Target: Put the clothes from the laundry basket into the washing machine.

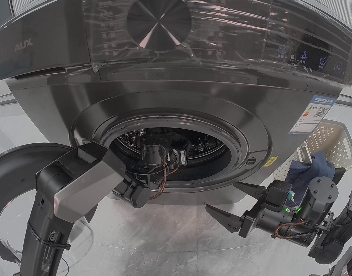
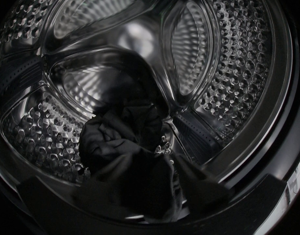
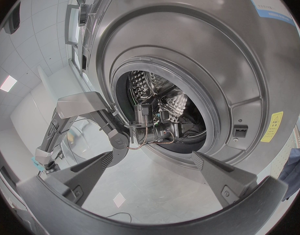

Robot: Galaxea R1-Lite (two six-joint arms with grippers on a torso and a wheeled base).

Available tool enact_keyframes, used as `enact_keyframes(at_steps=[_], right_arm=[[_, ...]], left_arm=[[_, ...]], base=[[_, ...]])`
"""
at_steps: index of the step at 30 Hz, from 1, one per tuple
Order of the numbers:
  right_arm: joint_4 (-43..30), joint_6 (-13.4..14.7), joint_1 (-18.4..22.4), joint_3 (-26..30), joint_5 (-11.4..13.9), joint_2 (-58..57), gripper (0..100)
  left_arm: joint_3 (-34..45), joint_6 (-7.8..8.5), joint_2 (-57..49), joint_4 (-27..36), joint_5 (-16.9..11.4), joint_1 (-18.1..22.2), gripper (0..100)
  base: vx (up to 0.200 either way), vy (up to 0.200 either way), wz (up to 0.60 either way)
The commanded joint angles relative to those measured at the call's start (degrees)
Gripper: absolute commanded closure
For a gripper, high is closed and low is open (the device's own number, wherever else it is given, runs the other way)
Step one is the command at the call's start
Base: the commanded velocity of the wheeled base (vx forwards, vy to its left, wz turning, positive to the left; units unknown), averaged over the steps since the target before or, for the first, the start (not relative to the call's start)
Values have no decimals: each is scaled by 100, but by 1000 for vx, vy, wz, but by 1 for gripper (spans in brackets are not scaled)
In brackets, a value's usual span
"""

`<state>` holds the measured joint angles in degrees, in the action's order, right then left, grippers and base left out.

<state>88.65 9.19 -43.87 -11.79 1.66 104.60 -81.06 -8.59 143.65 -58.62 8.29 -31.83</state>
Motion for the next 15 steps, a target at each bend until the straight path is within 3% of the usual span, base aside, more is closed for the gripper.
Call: enact_keyframes(at_steps=[1,8,11,15], right_arm=[[3,4,-7,1,1,8,0],[12,4,-7,-8,1,17,0],[12,4,-7,-8,1,17,0],[12,4,-7,-8,1,17,0]], left_arm=[[-235,-11,75,18,-12,1,100],[-833,-46,277,-9,85,72,100],[-1518,-160,453,-26,322,160,100],[-1817,-186,523,-26,331,186,100]], base=[[0,0,0],[0,0,0],[0,0,0],[0,0,0]])
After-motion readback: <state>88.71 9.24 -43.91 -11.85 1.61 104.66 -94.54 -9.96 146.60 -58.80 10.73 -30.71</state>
